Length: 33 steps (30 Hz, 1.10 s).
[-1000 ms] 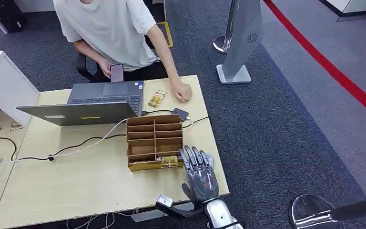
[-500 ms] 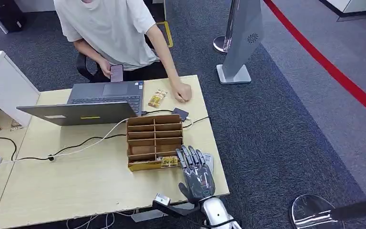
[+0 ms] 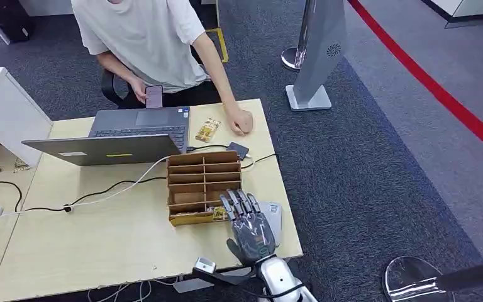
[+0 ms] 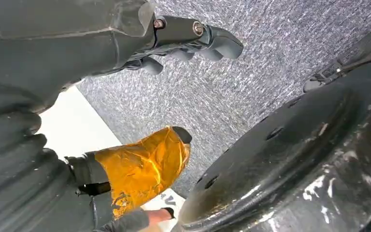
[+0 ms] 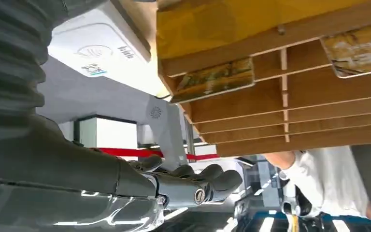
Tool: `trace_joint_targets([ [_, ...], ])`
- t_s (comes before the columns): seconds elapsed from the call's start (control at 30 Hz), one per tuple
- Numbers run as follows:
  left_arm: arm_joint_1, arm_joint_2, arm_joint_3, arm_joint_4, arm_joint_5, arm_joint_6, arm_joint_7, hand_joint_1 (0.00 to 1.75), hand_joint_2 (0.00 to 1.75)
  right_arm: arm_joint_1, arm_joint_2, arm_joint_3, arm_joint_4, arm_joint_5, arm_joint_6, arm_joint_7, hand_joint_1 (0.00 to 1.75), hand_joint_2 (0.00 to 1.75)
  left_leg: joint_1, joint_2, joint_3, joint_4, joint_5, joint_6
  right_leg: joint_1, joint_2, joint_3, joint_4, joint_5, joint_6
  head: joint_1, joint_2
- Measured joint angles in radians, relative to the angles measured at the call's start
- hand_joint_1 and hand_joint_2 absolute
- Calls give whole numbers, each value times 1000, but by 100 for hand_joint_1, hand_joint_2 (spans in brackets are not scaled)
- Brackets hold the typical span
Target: Pass the card to the sensor for recognition and then transmit it.
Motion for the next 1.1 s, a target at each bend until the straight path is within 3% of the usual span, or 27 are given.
trace_joint_targets([
  [0.57, -3, 0, 0, 0, -14, -10, -3, 0, 175, -71, 0, 92, 80, 2, 0, 62, 0, 175, 0, 0, 0, 0, 0, 0, 0, 0, 0, 0, 0, 0, 0, 0],
  [1.1, -3, 0, 0, 0, -15, -13, -5, 0, 175, -102, 14, 148, 124, -2, 0, 80, 0, 175, 0, 0, 0, 0, 0, 0, 0, 0, 0, 0, 0, 0, 0, 0],
])
